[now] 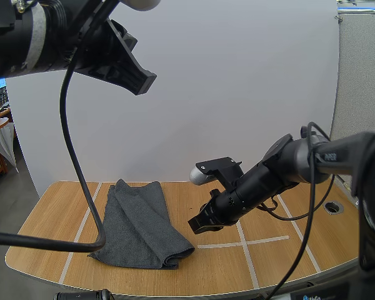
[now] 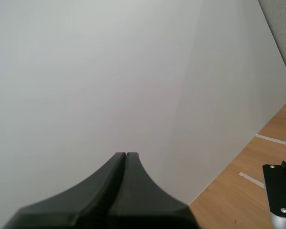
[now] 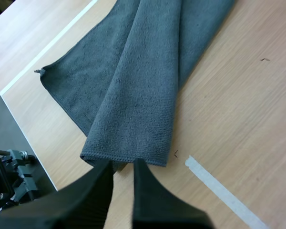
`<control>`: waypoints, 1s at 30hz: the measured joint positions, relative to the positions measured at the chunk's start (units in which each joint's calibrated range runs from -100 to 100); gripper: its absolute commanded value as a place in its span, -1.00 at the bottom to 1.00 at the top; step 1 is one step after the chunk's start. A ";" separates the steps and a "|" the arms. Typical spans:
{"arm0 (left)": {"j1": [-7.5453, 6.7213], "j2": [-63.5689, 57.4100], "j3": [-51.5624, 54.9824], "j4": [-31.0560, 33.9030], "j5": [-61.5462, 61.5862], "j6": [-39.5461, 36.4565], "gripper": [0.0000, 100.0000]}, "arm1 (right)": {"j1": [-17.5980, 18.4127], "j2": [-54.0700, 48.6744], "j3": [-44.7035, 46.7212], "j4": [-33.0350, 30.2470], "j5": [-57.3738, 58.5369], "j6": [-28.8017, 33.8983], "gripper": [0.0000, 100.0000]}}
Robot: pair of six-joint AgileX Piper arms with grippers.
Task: Fold the towel
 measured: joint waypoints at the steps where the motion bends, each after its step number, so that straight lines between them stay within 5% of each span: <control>1: 0.00 0.00 0.00 0.00 0.00 0.00 -1.00 | 0.00 1.04 0.00 0.44 0.00 -0.49 0.05; 4: 0.00 0.00 0.00 0.00 0.00 0.00 -1.00 | 0.00 2.75 0.00 1.00 2.41 -2.09 -0.20; 7: 0.00 0.00 0.00 0.00 0.00 0.00 -1.00 | -0.28 2.59 0.00 1.67 8.36 -3.23 -1.00; 20: 0.00 0.00 0.00 0.00 0.00 0.00 -1.00 | -11.17 -12.00 0.11 2.19 13.56 -4.75 -1.00; 30: 0.00 0.00 0.00 0.00 0.00 0.00 -1.00 | -11.57 -14.26 0.11 4.47 13.75 -4.85 -1.00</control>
